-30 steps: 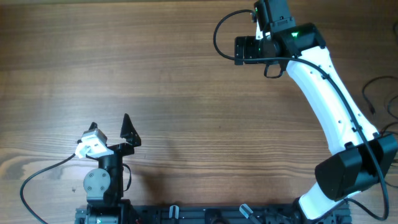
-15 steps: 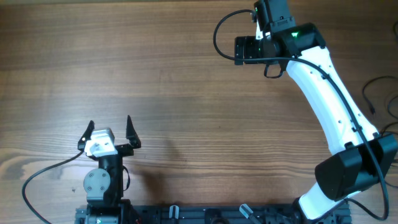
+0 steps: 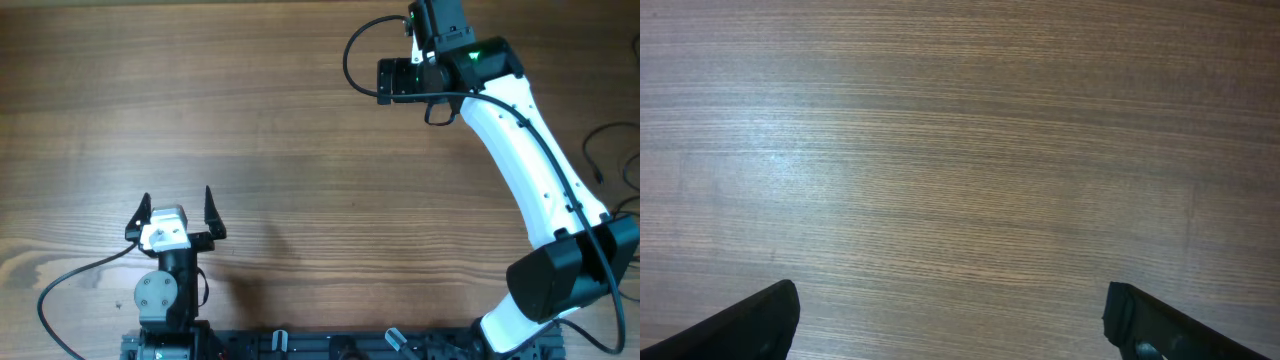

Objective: Untangle cables

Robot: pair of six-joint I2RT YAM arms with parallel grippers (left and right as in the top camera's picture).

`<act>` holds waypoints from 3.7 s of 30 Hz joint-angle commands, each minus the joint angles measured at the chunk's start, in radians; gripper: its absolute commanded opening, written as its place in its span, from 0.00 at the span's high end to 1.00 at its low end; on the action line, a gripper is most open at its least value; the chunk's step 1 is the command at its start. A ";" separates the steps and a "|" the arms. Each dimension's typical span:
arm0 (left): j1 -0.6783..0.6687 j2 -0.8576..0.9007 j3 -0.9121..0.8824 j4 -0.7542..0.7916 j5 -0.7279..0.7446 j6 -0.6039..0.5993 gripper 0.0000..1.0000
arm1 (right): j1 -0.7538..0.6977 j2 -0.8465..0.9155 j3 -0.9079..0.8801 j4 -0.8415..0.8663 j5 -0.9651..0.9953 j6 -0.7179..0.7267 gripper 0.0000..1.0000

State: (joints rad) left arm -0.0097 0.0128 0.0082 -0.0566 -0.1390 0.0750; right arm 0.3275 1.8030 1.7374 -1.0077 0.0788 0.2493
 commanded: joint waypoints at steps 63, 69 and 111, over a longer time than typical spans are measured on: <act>0.008 -0.010 -0.002 -0.007 0.034 0.023 0.00 | -0.003 -0.099 -0.167 0.180 0.097 -0.069 0.00; 0.008 -0.010 -0.002 -0.007 0.034 0.023 0.00 | -0.035 -0.315 -0.430 0.340 0.084 -0.064 0.00; 0.008 -0.010 -0.002 -0.007 0.034 0.023 0.00 | -0.286 -1.601 -1.534 0.862 -0.126 -0.119 0.00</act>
State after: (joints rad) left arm -0.0097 0.0128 0.0082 -0.0597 -0.1139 0.0784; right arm 0.0471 0.2565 0.2459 -0.1589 -0.0208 0.1295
